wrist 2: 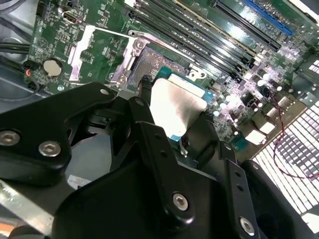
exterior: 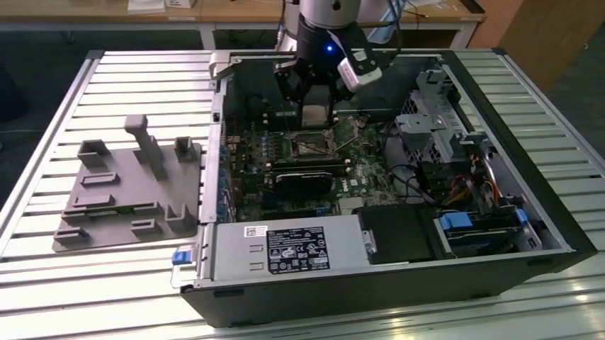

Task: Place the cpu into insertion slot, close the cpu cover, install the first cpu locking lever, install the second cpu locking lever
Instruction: 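Place the cpu into insertion slot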

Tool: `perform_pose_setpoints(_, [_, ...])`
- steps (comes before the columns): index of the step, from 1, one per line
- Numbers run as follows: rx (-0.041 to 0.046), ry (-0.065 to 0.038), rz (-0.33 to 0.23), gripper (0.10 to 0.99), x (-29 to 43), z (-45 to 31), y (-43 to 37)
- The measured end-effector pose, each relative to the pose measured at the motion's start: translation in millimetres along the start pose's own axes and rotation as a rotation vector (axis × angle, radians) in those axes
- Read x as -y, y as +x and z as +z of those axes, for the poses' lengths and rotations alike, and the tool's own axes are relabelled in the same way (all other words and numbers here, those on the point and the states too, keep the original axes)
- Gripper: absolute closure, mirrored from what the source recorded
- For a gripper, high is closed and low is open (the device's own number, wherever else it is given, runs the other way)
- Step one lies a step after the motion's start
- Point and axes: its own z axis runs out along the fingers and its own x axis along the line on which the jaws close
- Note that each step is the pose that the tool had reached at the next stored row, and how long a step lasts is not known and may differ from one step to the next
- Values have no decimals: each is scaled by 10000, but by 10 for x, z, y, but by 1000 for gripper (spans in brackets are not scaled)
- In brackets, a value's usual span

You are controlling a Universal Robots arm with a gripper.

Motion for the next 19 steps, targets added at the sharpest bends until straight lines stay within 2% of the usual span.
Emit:
perform_pose_setpoints(9, [2, 96, 0, 553, -34, 157, -3])
perform_pose_setpoints(13, [5, 108, 54, 553, -34, 185, -3])
perform_pose_setpoints(19, [46, 90, 1109, 553, -33, 210, -4])
